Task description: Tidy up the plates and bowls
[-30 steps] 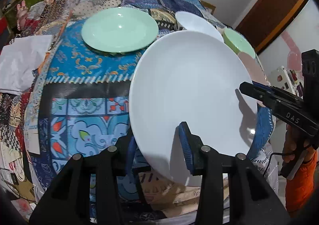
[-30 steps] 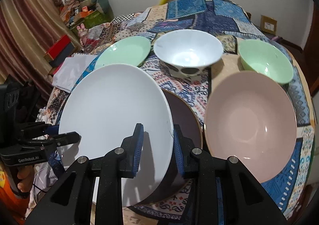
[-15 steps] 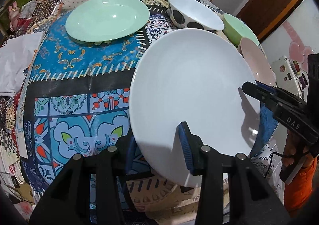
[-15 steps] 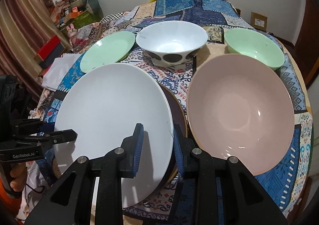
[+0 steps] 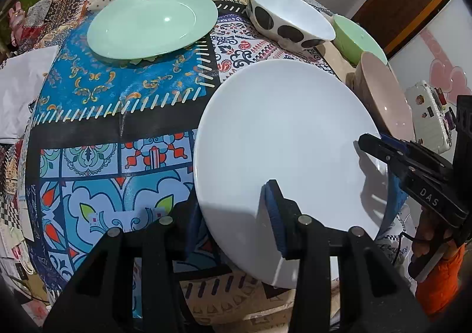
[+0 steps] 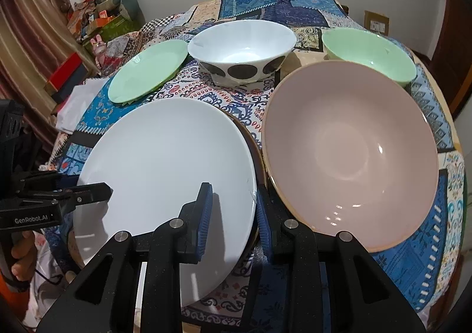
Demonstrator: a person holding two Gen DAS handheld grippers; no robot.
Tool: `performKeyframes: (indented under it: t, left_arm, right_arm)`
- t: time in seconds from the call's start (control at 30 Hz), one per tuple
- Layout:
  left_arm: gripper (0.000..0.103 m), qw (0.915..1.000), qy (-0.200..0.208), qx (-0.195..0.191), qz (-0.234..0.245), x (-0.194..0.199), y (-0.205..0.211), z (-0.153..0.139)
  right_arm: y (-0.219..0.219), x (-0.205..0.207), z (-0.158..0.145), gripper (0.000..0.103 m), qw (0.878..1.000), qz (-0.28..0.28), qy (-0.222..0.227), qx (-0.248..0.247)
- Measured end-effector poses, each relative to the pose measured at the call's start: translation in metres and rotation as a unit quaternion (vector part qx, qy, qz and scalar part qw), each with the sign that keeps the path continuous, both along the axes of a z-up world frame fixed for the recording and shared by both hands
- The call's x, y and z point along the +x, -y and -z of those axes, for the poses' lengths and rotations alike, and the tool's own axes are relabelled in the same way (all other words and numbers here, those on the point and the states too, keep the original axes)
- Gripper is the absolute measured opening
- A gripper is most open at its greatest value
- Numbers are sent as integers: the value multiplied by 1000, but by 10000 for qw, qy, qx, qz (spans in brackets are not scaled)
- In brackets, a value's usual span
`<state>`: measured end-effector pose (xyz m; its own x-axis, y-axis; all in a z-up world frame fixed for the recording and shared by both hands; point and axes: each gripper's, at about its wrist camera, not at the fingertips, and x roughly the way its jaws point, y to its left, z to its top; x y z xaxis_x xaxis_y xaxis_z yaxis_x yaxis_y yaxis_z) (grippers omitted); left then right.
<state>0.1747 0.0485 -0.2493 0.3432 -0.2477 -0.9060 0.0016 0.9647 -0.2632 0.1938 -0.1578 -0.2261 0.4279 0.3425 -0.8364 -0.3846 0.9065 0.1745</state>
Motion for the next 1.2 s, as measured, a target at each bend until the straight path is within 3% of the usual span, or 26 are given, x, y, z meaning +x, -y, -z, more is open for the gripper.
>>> performKeyframes:
  t: [0.2, 0.43, 0.73, 0.87, 0.97, 1.2]
  left_arm:
    - [41, 9998, 42, 178, 4, 2, 4, 2]
    - [41, 9999, 72, 146, -35, 5, 2, 1]
    - [42, 9978, 560, 331, -158, -5, -9, -32]
    - [50, 9950, 844, 411, -326, -9, -22, -52]
    - [60, 9914, 1109, 493, -488, -11, -34, -70]
    - [83, 9787, 1621, 801, -971, -1, -70, -99]
  right_arm:
    - [-6, -4, 1, 28, 9989, -94, 251, -395]
    - [-4, -9, -8, 28, 9988, -117, 349, -322]
    - [-21, -13, -42, 34, 9965, -303, 768, -144]
    - [-36, -12, -55, 51, 9943, -358, 1006, 12]
    - [-45, -9, -61, 58, 9929, -392, 1120, 93]
    - [-69, 8, -65, 66, 9919, -497, 1135, 280]
